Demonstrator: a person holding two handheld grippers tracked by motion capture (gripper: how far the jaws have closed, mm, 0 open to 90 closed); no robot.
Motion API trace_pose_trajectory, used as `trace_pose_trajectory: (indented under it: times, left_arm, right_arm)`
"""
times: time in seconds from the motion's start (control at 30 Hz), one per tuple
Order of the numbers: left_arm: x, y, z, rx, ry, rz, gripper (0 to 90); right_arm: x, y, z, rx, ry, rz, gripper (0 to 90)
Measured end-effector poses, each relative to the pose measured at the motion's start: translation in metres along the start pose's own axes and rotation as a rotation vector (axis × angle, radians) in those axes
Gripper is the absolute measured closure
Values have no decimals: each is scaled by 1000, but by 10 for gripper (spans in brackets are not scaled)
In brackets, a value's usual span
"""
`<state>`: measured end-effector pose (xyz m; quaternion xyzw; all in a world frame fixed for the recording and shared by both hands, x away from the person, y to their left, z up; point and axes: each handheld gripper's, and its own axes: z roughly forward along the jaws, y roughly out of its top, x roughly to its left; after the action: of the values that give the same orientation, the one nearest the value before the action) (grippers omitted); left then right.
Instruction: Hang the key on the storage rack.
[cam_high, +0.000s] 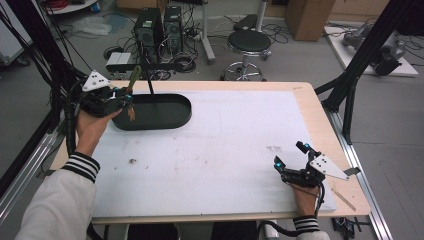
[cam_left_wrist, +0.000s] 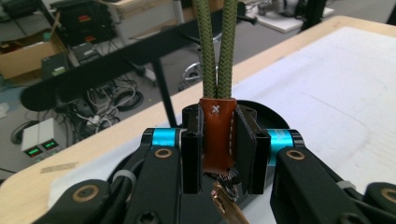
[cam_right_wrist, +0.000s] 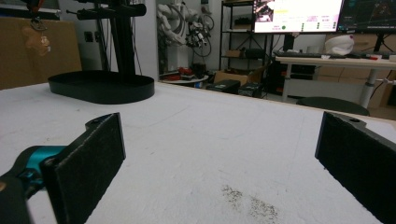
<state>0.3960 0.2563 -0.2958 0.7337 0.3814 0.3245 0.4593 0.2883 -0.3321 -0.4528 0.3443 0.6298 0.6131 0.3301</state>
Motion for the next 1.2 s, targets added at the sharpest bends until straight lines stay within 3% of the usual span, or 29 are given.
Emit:
trace_pose_trajectory:
  times: [0.23, 0.37, 0.6, 0.67, 1.2]
  left_arm:
    - [4, 0, 5, 5, 58, 2, 736]
    - [12, -3, 13, 9, 85, -22, 736]
    - [21, -6, 27, 22, 94, -38, 736]
    - [23, -8, 30, 12, 88, -72, 736]
    - [31, -17, 48, 43, 121, -85, 736]
  right_arm:
    - [0, 0, 0, 0, 1, -1, 5]
    - [0, 0, 0, 2, 1, 3, 5]
    - [0, 0, 0, -4, -1, -4, 4]
    - [0, 0, 0, 0, 0, 1, 5]
    - [1, 0, 0, 2, 1, 6, 4]
